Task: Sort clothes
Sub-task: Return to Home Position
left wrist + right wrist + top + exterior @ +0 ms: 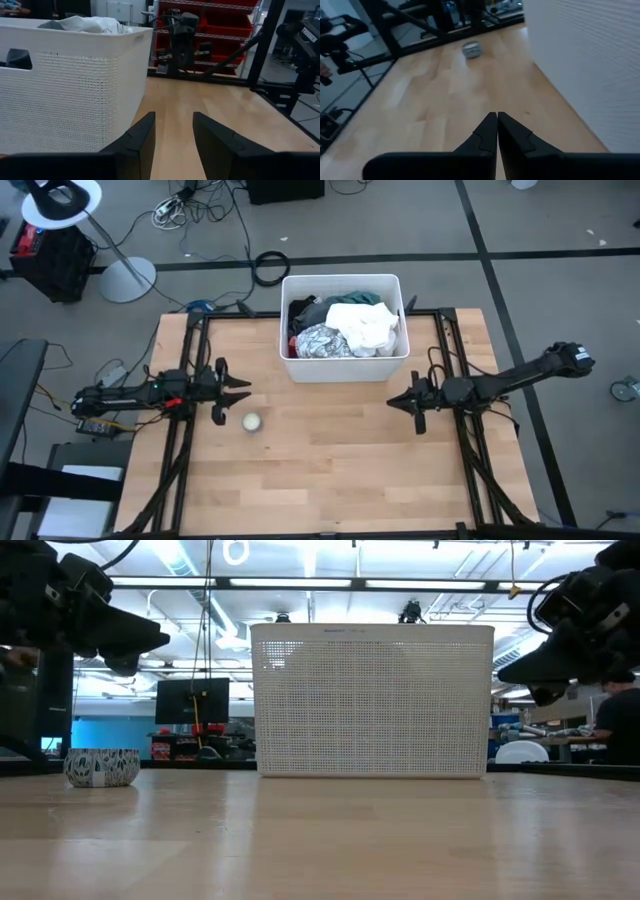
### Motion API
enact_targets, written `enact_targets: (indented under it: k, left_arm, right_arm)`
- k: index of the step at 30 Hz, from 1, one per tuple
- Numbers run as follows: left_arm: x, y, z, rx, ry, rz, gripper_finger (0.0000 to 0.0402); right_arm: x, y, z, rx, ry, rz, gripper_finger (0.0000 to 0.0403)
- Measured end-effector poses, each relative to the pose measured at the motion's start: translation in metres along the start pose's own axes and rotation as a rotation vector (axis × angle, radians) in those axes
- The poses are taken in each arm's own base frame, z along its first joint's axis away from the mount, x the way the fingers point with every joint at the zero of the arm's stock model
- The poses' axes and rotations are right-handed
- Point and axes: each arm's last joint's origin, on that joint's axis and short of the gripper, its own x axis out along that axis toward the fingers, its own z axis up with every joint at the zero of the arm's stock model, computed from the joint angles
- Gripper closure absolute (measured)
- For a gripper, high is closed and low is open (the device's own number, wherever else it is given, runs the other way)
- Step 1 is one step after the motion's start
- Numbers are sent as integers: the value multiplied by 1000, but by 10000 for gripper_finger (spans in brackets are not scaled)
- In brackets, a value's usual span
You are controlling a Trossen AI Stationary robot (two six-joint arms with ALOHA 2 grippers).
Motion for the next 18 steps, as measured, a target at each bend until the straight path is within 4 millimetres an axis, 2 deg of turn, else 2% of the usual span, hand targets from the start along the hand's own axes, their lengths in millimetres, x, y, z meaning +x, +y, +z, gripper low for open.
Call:
enact_targets:
  k: [8,18]
  left_arm:
    - [0,0,0,12,0,0,264]
    - [0,-1,12,6,-129,-11,264]
  right_arm:
    - [-8,-12,2,25,7,-35,391]
    - [-10,-18,-6,26,104,-39,387]
